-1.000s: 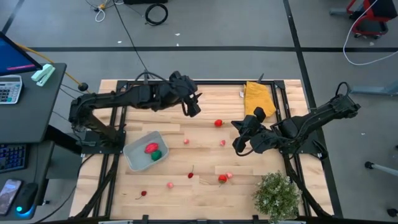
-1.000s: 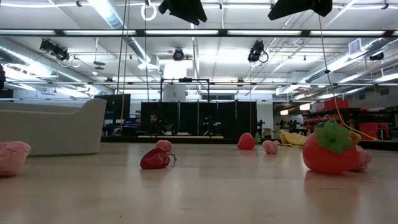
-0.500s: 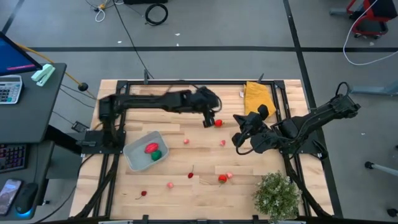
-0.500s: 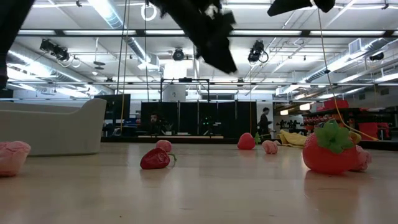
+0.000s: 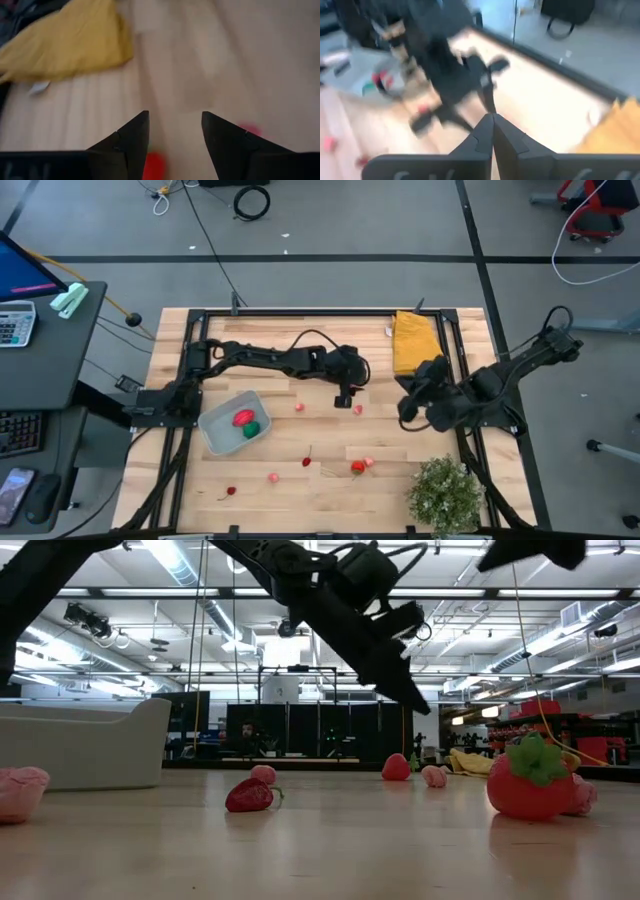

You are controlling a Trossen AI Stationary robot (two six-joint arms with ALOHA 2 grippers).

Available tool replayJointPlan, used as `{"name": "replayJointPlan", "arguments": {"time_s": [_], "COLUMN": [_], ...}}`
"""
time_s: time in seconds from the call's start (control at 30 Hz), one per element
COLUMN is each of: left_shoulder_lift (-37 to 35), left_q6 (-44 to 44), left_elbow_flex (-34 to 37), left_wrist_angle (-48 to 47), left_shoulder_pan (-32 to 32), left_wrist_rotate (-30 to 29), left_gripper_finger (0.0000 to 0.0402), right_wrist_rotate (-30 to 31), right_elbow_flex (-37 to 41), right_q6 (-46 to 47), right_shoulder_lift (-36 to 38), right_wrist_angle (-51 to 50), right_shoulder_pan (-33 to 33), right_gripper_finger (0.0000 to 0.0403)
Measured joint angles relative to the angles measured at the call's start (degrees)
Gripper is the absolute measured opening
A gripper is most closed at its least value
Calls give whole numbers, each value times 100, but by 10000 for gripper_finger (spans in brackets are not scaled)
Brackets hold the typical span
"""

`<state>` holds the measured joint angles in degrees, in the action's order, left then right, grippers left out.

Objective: Pick and placing Produce into tupperware
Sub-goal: Put the top red strawberry into the gray bin

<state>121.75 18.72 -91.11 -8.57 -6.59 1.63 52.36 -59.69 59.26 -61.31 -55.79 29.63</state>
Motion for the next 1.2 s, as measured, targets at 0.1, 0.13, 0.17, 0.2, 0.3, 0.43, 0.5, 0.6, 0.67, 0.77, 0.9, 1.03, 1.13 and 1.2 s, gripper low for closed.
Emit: {"name": "replayJointPlan", "arguments": {"time_s": [0.1,0.13,0.17,0.2,0.3,0.43,0.5,0.6,0.67,0.77,0.9,1.03,1.13,1.2], "left_shoulder_lift": [-2,-2,-2,-2,5,168,296,465,554,667,695,792,822,831], "left_q6": [48,132,201,264,273,44,-34,-153,-160,-160,-290,-484,-487,-503], "left_elbow_flex": [0,0,0,0,0,-4,-7,1,1,2,-9,4,-1,-2], "left_wrist_angle": [156,192,244,261,325,502,596,588,569,842,997,947,1057,1045], "left_shoulder_pan": [7,-1,-21,-45,-158,-323,-383,-428,-452,-458,-523,-564,-549,-534], "left_wrist_rotate": [273,281,288,286,281,280,280,281,279,264,267,245,247,273], "left_gripper_finger": [196,198,201,204,211,217,218,218,218,216,217,216,213,211], "right_wrist_rotate": [-536,-728,-887,-998,-1100,-920,-808,-676,-625,-599,-586,-586,-586,-586], "right_elbow_flex": [370,488,587,661,747,655,609,587,587,587,587,587,587,587], "right_q6": [358,375,376,378,349,71,-142,-474,-636,-805,-837,-974,-1031,-1043], "right_shoulder_lift": [71,88,93,93,93,96,120,174,192,211,215,215,215,215], "right_wrist_angle": [-139,-121,-127,-134,-126,-44,24,163,177,192,188,186,187,188], "right_shoulder_pan": [227,273,306,322,312,300,287,255,215,139,20,-80,-152,-191], "right_gripper_finger": [18,18,18,18,18,18,18,18,18,18,18,18,18,18]}}
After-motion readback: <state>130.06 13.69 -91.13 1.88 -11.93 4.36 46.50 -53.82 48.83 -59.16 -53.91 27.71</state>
